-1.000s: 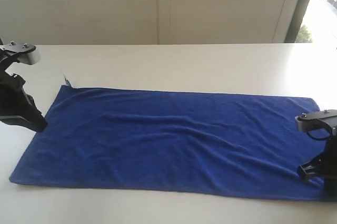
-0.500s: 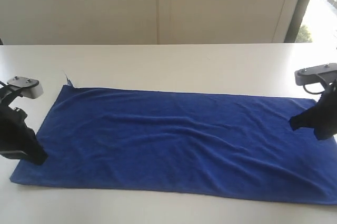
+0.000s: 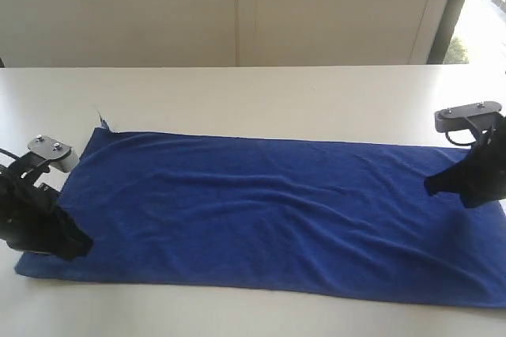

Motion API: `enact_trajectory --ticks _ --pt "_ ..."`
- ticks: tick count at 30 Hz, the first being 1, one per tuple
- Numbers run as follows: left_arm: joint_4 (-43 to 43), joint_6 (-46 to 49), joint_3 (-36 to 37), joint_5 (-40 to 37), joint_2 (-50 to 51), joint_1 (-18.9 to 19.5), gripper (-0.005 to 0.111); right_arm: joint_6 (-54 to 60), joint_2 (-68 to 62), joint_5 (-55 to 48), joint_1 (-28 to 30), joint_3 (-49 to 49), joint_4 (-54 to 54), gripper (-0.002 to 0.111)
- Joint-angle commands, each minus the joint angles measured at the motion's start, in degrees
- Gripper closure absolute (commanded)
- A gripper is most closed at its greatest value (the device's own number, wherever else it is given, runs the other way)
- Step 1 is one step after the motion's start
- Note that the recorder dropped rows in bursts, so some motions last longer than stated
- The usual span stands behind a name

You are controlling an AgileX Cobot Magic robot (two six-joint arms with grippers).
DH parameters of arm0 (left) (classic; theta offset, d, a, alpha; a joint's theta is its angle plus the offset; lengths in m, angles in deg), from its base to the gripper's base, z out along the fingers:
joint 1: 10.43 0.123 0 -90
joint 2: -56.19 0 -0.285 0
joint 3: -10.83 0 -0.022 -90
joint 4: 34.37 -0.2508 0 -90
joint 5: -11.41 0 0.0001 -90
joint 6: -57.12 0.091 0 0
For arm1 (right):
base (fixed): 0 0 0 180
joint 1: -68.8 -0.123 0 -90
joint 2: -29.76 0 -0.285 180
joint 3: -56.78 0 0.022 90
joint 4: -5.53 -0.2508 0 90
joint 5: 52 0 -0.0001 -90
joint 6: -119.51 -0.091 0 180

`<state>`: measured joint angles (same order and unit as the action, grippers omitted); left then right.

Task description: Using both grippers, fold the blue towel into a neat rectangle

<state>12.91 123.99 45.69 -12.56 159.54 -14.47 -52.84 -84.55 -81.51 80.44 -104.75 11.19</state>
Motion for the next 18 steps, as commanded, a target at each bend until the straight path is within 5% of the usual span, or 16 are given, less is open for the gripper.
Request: enact_trajectory --ticks 1,10,18 --pt "-1.07 0.17 0.73 -0.97 0.00 -0.08 0.107 -0.40 0.02 2.35 0.37 -2.58 0.36 0.108" --pt "-4.09 -2.25 5.01 6.75 0.00 -0.08 0.107 -0.17 -3.46 0.92 0.37 -10.12 0.55 0.108" --pt "-6.37 -4.71 5.22 2.16 0.00 -0.08 0.107 0.04 -6.77 0.78 0.37 -13.17 0.55 0.108"
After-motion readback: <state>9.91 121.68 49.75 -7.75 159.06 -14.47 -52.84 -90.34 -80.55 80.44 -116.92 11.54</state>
